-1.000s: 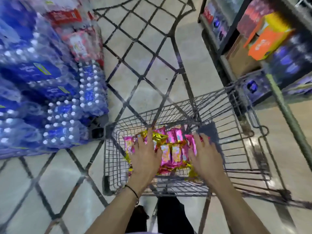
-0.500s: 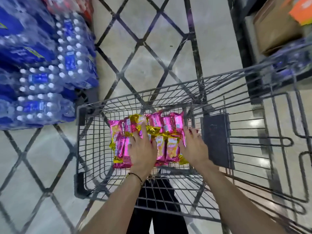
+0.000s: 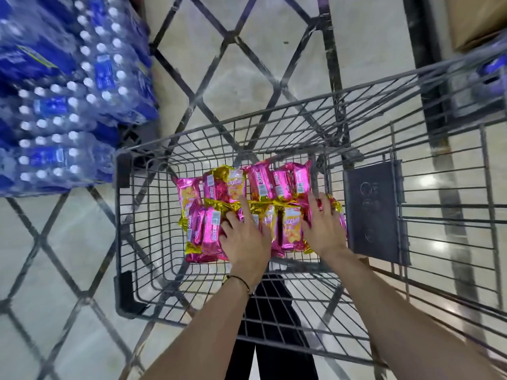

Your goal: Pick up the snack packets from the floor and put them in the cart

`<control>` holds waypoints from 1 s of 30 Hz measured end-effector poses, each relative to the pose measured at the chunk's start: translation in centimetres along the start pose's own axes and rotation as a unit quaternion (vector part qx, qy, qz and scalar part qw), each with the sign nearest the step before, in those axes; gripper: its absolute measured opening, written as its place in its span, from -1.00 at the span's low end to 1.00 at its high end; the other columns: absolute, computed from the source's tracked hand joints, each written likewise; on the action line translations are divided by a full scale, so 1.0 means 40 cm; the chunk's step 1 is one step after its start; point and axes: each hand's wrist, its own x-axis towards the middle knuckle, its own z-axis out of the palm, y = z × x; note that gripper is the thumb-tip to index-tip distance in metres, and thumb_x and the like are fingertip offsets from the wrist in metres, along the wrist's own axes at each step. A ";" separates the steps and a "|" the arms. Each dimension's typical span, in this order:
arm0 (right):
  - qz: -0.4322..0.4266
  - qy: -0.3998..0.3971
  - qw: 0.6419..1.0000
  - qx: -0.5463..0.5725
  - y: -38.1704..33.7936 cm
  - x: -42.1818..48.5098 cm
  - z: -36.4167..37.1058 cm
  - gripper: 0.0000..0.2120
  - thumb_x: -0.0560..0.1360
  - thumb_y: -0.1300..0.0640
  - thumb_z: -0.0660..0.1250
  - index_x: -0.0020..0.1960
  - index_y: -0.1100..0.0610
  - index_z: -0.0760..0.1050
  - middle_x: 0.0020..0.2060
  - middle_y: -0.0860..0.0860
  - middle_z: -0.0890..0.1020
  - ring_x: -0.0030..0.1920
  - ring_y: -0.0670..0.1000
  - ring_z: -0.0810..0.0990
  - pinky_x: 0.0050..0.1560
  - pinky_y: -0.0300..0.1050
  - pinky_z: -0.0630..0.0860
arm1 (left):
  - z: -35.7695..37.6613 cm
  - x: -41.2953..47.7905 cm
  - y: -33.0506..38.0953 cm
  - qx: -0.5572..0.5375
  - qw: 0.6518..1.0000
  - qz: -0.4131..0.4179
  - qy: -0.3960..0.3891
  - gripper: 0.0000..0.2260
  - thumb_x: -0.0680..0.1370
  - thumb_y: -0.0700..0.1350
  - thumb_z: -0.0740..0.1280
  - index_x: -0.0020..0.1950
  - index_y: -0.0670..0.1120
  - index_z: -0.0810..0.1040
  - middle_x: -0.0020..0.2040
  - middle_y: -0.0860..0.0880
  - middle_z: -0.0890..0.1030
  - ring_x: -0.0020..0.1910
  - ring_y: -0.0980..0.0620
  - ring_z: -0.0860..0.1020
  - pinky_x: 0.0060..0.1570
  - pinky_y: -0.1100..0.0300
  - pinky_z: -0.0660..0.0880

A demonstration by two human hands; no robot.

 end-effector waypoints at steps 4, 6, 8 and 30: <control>0.008 0.003 1.000 -0.002 -0.002 -0.024 -0.002 -0.25 0.62 -0.06 0.27 0.65 -0.04 -0.09 0.64 0.06 -0.08 0.55 0.36 0.14 0.42 0.30 0.37 | -0.028 -0.012 -0.010 -0.006 1.000 0.005 -0.008 -0.20 0.60 0.21 0.22 0.64 0.09 -0.24 0.44 -0.21 0.29 0.37 -0.22 0.36 0.20 -0.16 0.49; 0.007 0.014 1.000 -0.004 -0.004 -0.046 -0.018 -0.28 0.62 -0.04 0.27 0.64 -0.03 -0.05 0.63 0.06 -0.04 0.57 0.32 0.10 0.42 0.31 0.37 | -0.048 -0.029 -0.020 -0.003 1.000 0.011 -0.010 -0.23 0.61 0.22 0.19 0.64 0.08 -0.22 0.47 -0.20 0.26 0.40 -0.22 0.33 0.23 -0.17 0.47; -0.002 0.029 0.999 -0.017 -0.009 -0.074 -0.042 -0.32 0.61 -0.03 0.26 0.62 -0.01 0.02 0.62 0.06 0.05 0.57 0.26 0.12 0.41 0.33 0.36 | -0.076 -0.051 -0.031 0.015 0.999 0.028 -0.010 -0.30 0.63 0.22 0.14 0.64 0.04 -0.15 0.50 -0.19 0.25 0.42 -0.22 0.32 0.25 -0.16 0.46; -0.217 0.311 0.922 -0.085 -0.344 -0.710 -0.473 -0.54 0.69 -0.03 0.06 0.51 0.13 0.33 0.46 0.16 0.41 0.50 0.19 0.27 0.51 0.20 0.25 | -0.687 -0.404 -0.336 0.085 0.932 0.265 0.231 -0.54 0.61 0.10 0.13 0.41 -0.11 0.46 0.36 -0.18 0.52 0.39 -0.24 0.42 0.32 -0.18 0.41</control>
